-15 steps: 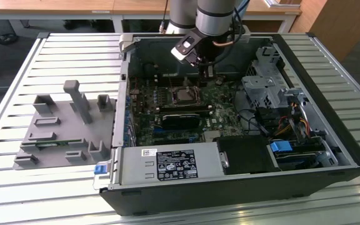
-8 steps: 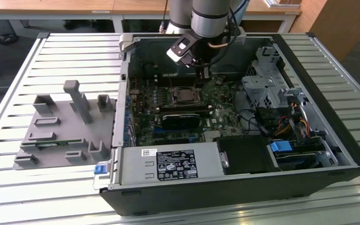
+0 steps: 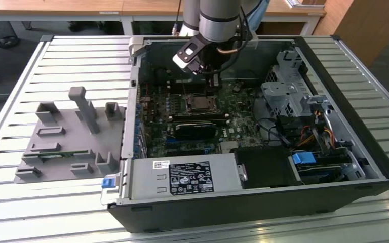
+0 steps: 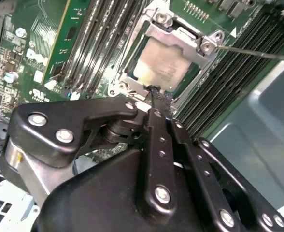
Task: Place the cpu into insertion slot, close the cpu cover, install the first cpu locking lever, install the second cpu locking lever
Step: 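Close the cpu cover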
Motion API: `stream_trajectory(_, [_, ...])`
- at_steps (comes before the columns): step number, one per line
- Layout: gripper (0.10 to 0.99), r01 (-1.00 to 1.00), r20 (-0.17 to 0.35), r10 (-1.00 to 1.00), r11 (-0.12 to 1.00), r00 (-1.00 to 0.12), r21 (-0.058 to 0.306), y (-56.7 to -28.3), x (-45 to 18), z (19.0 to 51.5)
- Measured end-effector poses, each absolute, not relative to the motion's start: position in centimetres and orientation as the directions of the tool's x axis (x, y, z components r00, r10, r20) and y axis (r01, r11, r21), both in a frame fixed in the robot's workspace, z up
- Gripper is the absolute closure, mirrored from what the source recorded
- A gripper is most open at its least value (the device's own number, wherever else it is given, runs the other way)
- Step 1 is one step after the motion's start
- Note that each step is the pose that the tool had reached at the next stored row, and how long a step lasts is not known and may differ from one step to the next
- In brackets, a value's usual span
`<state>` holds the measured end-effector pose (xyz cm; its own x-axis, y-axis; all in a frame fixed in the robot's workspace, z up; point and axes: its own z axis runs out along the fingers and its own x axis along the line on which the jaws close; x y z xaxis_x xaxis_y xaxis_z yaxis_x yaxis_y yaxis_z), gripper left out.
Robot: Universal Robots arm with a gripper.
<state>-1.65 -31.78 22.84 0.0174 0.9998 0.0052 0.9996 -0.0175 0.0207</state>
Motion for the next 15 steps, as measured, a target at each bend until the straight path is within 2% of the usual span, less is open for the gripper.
stream_trajectory(15, [0.98, 1.0, 0.005, 1.0, -0.017, 0.017, 0.021, -31.8, -4.6, 21.8])
